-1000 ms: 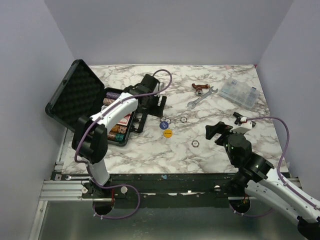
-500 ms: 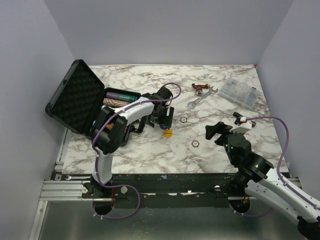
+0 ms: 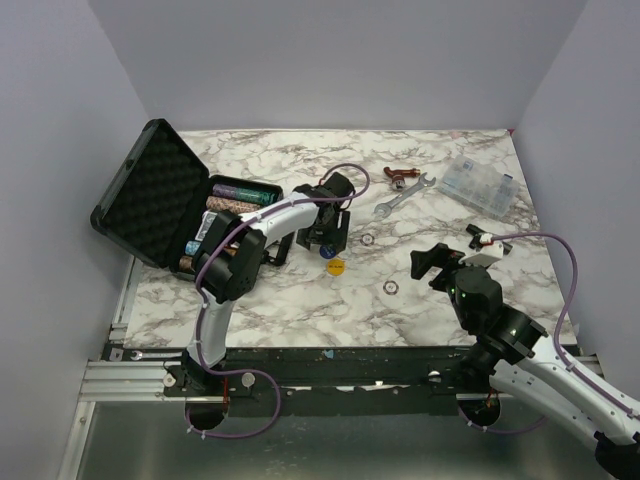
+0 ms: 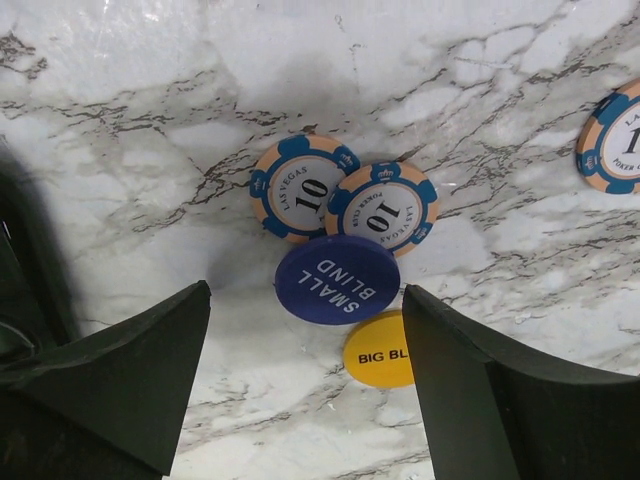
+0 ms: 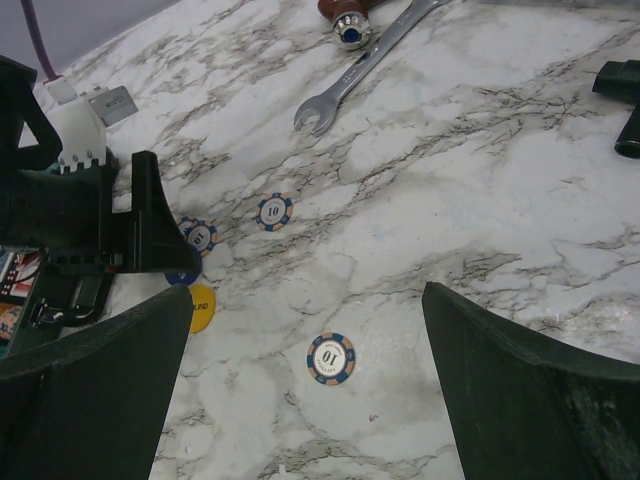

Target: Pack up texas hold em set

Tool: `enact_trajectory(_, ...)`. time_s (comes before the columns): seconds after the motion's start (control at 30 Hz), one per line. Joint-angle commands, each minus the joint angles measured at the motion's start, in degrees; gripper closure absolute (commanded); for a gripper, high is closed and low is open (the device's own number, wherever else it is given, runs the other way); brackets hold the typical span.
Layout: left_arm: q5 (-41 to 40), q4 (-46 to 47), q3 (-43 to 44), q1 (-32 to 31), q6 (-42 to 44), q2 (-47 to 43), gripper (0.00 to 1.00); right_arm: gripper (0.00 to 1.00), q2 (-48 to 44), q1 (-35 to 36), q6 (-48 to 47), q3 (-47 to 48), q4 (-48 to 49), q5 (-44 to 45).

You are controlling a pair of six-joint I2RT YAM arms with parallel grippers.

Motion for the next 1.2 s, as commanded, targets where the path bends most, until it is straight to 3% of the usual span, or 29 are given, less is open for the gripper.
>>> enact_trajectory(0.0,-4.6,-2.3,3.6,-2.2,-1.1,3.0,0.24,0.0,0.0,-0.1,0.2,0.2,1.6,0.1)
enact_trajectory(0.37,-7.1,-4.1,5.1,-3.8,-0.5,5.7,0.25,0.0,-0.8,-0.1,0.2,0.0,1.6,-0.1)
enact_trajectory(0.83,-7.0,-4.1,5.7,-3.7,1.8,7.1,0.48,0.0,-0.7,-0.1,0.1,-0.2,1.8,-0.4)
enact_trajectory(1.03,-6.8,-4.3,6.2,-3.6,2.8,6.8,0.67,0.0,-0.7,-0.1,-0.1,-0.1,1.9,-0.5)
enact_trajectory(1.17,-8.1,-4.6,6.7,-3.7,3.7,5.1,0.7,0.0,-0.7,-0.1,-0.1,-0.1,1.9,-0.5)
